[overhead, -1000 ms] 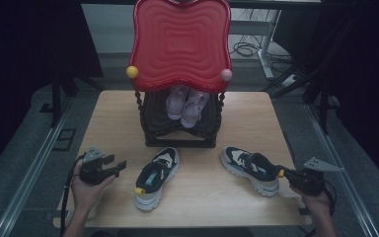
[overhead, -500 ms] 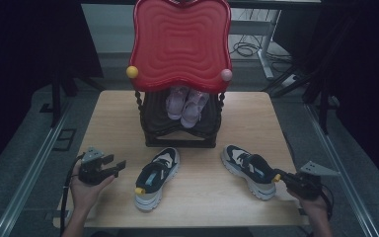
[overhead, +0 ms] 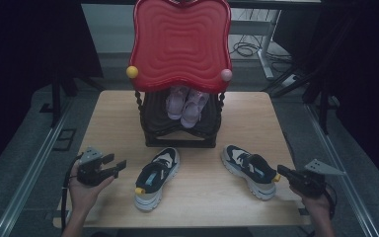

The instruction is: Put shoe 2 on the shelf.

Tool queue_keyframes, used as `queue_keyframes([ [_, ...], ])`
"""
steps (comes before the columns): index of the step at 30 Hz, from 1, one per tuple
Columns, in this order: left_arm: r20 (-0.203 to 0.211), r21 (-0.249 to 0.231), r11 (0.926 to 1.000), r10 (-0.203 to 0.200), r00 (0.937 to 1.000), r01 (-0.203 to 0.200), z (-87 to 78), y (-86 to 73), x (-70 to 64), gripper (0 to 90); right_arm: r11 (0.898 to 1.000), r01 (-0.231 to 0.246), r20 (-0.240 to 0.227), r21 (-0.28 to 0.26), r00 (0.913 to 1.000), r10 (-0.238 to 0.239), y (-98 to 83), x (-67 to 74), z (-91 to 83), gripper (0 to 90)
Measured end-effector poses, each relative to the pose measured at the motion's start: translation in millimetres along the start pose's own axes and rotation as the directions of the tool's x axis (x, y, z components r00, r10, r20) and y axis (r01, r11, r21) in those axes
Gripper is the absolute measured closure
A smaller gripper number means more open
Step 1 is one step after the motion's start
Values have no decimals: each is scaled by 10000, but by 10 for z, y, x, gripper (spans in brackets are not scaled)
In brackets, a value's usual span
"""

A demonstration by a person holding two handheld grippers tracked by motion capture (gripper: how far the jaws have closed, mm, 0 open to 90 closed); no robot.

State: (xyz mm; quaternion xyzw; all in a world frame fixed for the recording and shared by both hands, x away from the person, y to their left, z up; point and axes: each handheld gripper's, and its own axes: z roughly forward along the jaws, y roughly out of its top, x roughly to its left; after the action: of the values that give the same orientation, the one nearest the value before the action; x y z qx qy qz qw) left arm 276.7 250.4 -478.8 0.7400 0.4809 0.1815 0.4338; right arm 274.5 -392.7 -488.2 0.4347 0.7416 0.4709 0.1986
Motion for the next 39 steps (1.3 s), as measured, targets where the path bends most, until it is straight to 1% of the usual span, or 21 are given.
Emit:
queue_keyframes([
  [2,186,-68,10000,-20,9998,22,-23,31,-19,412,10000,34,49,-75,10000,-34,15,-9,-6,863],
  [3,355,-78,10000,19,9994,-17,-42,47,-50,412,10000,22,57,-91,10000,-22,21,-10,-8,857],
  [5,470,-13,10000,98,9988,-98,-57,56,-88,411,10000,-2,105,-77,9999,3,50,-11,-17,854],
  [9,796,163,9996,228,9966,-242,-77,99,-159,413,9999,-22,-34,-151,10000,22,137,2,-32,813],
  [12,992,294,9988,360,9944,-391,-83,161,-205,411,9997,202,-138,-109,9997,-204,246,38,-35,779],
  [15,1150,437,9972,555,9918,-609,-72,234,-266,408,9992,380,-297,75,9988,-378,351,65,-28,738],
  [18,1273,635,9954,633,9898,-718,-36,271,-308,395,9983,475,-468,349,9979,-458,438,88,0,682],
  [24,1453,1063,9913,618,9874,-777,26,297,-365,389,9944,775,-650,724,9952,-728,554,132,88,614],
  [28,1596,1357,9863,716,9846,-937,59,311,-415,389,9919,859,-755,938,9940,-790,599,134,140,606],
  [30,1641,1542,9824,802,9832,-1059,87,317,-435,389,9902,940,-769,1038,9933,-862,619,144,159,605],
  [32,1632,1729,9789,801,9833,-1084,130,319,-452,389,9885,1009,-810,1130,9925,-921,639,154,184,604],
  [35,1685,2024,9715,899,9816,-1237,210,323,-493,394,9852,1105,-933,1313,9907,-987,663,156,231,604],
  [37,1689,2048,9707,915,9814,-1257,221,324,-500,395,9830,1148,-994,1436,9899,-1011,672,156,262,604],
  [38,1667,2189,9660,1019,9807,-1375,270,333,-529,397,9810,1189,-1050,1532,9891,-1035,678,152,290,604],
  [39,1664,2238,9645,1037,9806,-1400,295,336,-538,398,9798,1186,-1074,1612,9890,-1020,681,150,303,605],
])
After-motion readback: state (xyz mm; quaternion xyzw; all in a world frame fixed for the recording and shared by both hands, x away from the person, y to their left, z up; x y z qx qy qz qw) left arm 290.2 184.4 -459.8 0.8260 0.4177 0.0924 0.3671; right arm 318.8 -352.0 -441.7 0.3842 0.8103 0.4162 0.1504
